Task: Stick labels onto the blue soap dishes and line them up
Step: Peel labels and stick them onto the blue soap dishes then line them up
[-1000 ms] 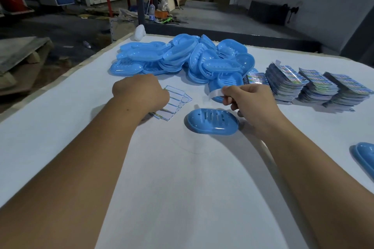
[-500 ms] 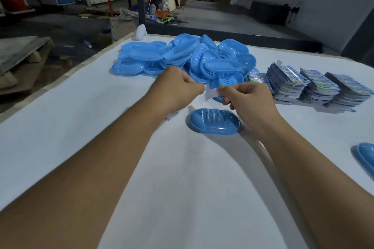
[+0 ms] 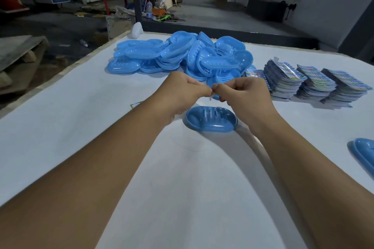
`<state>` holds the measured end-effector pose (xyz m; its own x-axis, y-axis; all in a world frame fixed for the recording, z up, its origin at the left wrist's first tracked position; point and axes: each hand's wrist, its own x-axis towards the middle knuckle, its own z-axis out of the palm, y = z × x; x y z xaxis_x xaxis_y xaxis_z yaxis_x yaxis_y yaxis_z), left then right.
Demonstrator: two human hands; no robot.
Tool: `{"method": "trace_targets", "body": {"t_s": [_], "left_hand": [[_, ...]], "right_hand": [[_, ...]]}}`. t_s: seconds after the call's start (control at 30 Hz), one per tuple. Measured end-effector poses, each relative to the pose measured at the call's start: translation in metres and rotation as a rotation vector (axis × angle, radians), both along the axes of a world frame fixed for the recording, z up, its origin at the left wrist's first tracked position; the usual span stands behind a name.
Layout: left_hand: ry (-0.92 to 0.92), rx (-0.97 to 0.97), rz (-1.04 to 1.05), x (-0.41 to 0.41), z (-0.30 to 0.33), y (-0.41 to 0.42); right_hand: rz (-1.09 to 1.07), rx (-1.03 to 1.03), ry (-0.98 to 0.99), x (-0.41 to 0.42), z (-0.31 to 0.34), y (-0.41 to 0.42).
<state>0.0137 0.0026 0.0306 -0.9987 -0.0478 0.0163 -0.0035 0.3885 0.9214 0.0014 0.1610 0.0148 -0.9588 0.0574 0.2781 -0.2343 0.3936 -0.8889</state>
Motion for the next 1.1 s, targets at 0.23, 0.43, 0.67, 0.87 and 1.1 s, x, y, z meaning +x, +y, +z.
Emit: {"method": "trace_targets", "body": {"t_s": [0.23, 0.43, 0.67, 0.87, 1.1], "left_hand": [[0.001, -0.004, 0.001, -0.002, -0.001, -0.002], [0.025, -0.020, 0.058, -0.004, -0.004, -0.003], [0.026, -0.075, 0.091, -0.009, -0.007, -0.005], [0.018, -0.061, 0.078, -0.008, -0.007, -0.006], [-0.038, -0.046, 0.076, -0.010, -0.009, -0.009]], "right_hand": [[0.069, -0.037, -0.029, 0.002, 0.002, 0.003], [0.137, -0.077, -0.048, 0.002, -0.001, 0.000], [-0.067, 0.090, -0.012, -0.008, -0.002, 0.014], [-0.054, 0.104, -0.105, -0.009, 0.000, 0.017], [-0.051, 0.051, -0.239, -0.007, 0.006, 0.022]]}}
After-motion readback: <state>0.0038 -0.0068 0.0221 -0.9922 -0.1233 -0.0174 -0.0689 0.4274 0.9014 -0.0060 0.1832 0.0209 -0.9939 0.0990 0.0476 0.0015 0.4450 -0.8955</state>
